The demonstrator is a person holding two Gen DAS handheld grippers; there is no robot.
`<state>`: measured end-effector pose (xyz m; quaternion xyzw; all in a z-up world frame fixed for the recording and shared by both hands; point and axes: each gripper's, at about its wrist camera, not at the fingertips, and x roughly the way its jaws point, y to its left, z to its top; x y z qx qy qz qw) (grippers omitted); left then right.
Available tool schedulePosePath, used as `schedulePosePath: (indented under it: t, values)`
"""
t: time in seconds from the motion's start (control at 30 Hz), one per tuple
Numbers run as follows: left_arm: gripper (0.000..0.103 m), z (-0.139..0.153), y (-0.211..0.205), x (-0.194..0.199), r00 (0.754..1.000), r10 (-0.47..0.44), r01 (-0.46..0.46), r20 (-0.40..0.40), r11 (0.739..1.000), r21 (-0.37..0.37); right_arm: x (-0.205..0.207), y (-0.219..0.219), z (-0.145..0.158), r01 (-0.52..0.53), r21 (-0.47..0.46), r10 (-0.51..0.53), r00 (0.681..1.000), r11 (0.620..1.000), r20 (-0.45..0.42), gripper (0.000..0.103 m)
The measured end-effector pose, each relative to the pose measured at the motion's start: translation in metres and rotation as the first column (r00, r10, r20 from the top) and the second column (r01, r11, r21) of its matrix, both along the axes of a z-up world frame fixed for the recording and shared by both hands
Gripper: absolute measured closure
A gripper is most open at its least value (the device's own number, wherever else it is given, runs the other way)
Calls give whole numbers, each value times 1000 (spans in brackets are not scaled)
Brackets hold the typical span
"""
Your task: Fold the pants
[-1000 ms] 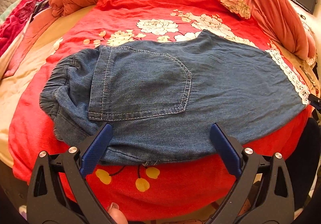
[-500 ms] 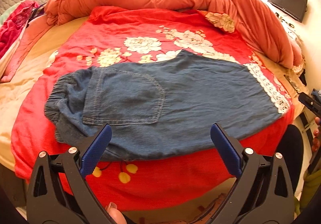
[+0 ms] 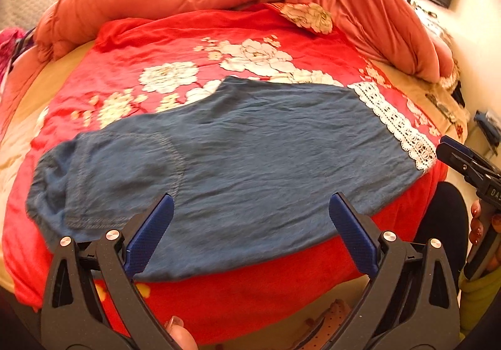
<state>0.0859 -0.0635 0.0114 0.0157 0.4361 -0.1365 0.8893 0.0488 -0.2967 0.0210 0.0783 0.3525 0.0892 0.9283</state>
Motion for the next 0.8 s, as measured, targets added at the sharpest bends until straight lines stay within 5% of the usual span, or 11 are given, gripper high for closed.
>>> schedulePosePath:
  t: [0.43, 0.8]
  values:
    - [10, -47, -20, 17, 996, -20, 28, -92, 996, 86, 21, -4, -42, 25, 31, -22, 994, 999, -105, 16]
    - [10, -14, -37, 25, 997, -65, 68, -45, 994, 80, 3, -28, -18, 98, 89, -104, 993, 991, 55, 11]
